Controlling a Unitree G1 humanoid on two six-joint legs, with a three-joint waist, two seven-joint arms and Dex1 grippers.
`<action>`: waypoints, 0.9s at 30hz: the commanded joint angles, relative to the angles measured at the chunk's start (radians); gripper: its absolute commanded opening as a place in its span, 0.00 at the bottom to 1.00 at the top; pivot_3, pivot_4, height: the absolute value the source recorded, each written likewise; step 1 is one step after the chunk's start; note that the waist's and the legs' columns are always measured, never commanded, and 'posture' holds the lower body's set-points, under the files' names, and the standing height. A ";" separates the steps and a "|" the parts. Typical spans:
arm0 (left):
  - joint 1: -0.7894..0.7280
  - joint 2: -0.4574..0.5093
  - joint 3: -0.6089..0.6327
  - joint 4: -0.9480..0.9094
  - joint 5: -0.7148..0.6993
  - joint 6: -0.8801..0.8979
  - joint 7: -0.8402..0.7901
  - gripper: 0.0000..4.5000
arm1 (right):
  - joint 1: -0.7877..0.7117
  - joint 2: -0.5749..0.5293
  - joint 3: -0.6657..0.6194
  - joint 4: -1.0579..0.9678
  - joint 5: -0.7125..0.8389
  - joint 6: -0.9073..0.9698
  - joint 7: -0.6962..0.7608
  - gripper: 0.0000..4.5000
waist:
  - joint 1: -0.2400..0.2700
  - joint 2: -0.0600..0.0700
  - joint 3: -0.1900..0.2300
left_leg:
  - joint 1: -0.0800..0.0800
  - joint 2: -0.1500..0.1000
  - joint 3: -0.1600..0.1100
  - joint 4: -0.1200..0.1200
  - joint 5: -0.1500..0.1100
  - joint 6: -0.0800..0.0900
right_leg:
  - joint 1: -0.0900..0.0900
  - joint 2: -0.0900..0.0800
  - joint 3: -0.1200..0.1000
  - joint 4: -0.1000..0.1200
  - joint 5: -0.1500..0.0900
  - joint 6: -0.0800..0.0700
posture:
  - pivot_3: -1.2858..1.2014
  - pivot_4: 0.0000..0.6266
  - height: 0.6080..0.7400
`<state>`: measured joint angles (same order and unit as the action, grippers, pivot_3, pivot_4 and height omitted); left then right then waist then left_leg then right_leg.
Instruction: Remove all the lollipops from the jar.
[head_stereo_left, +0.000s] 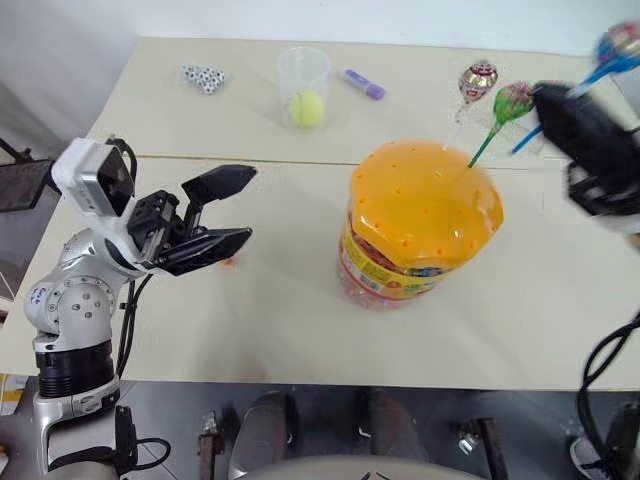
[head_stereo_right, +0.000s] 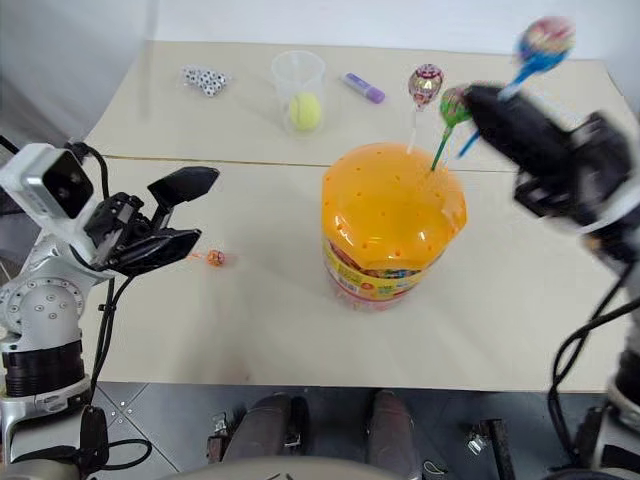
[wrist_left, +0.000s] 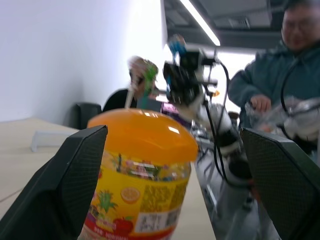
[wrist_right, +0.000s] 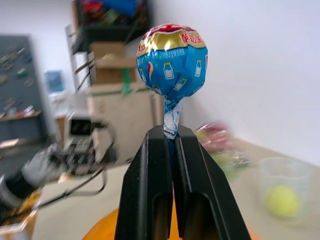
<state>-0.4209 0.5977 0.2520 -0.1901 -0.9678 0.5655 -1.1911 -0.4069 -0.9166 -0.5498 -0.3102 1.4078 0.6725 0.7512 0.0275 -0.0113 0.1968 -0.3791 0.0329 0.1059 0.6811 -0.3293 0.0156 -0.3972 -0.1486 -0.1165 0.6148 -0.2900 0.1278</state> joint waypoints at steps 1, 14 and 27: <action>-0.008 0.027 -0.048 -0.035 0.091 -0.080 -0.060 1.00 | 0.146 -0.151 -0.111 0.123 -0.126 0.088 0.060 0.00 | 0.002 0.000 0.000 | -0.001 0.000 0.001 0.000 0.000 0.000 | 0.000 0.000 -0.001 -0.002 0.000 0.000 | 0.52 0.24 1.00; 0.003 0.035 -0.080 -0.061 0.121 -0.097 -0.058 1.00 | 0.257 -0.241 0.500 0.671 -1.115 -0.333 0.026 0.05 | -0.036 0.001 -0.001 | -0.006 0.001 0.011 0.002 0.000 0.001 | -0.006 0.000 0.002 -0.005 0.002 0.004 | 0.52 0.24 1.00; -0.015 -0.014 0.064 -0.028 -0.075 0.008 0.117 1.00 | 0.229 -0.036 -0.005 0.199 -0.519 -0.279 0.310 0.57 | -0.016 0.005 0.000 | -0.006 0.000 0.000 0.003 0.000 0.002 | -0.005 0.000 0.003 -0.004 0.004 0.007 | 0.52 0.24 1.00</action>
<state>-0.4215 0.5913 0.2777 -0.2146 -0.9873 0.5603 -1.1028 -0.1701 -0.9522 -0.4933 -0.0070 0.7914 0.3325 1.0914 0.0112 -0.0059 0.1971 -0.3855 0.0332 0.1051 0.6842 -0.3290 0.0172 -0.4022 -0.1488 -0.1140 0.6104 -0.2858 0.1352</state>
